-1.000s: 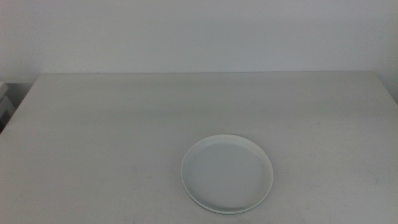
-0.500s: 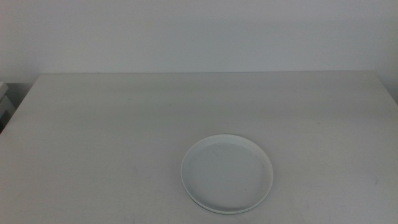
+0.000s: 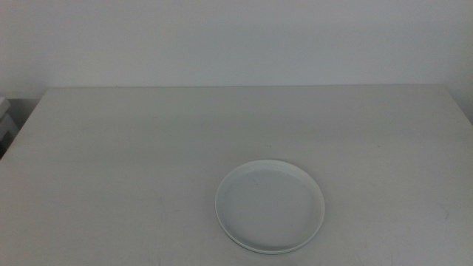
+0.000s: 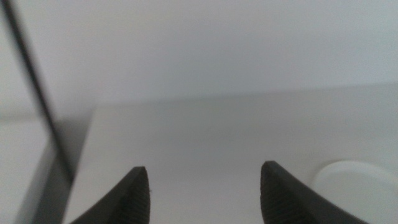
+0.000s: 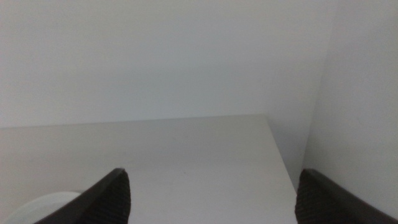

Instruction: Stack the three bowls on top of each other.

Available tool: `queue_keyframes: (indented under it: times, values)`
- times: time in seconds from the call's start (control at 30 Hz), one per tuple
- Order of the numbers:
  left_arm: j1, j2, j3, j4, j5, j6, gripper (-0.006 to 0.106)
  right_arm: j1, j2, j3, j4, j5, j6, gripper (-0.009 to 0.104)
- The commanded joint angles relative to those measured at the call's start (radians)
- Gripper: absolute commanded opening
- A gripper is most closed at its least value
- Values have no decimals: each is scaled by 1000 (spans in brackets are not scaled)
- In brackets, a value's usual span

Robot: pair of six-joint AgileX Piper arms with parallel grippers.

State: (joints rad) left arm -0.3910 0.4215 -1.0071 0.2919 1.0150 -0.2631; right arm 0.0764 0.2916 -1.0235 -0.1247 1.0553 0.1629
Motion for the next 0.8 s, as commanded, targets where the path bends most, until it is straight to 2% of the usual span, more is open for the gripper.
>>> queue_keyframes:
  times: [0.0, 0.13, 0.33, 0.77]
  values:
    - [2, -36, 28, -77, -150, 64, 61, 4, -32, 52, -17, -110, -2, 68]
    - [2, -61, 153, -121, -257, 151, 61, 4, -123, 154, -22, -192, -19, 68]
    - [2, -61, 292, -80, -516, 164, 61, 4, -161, 234, -23, -213, -52, 68]
    - [2, -61, 455, -72, -520, 164, 61, 4, -160, 357, -20, -211, -47, 68]
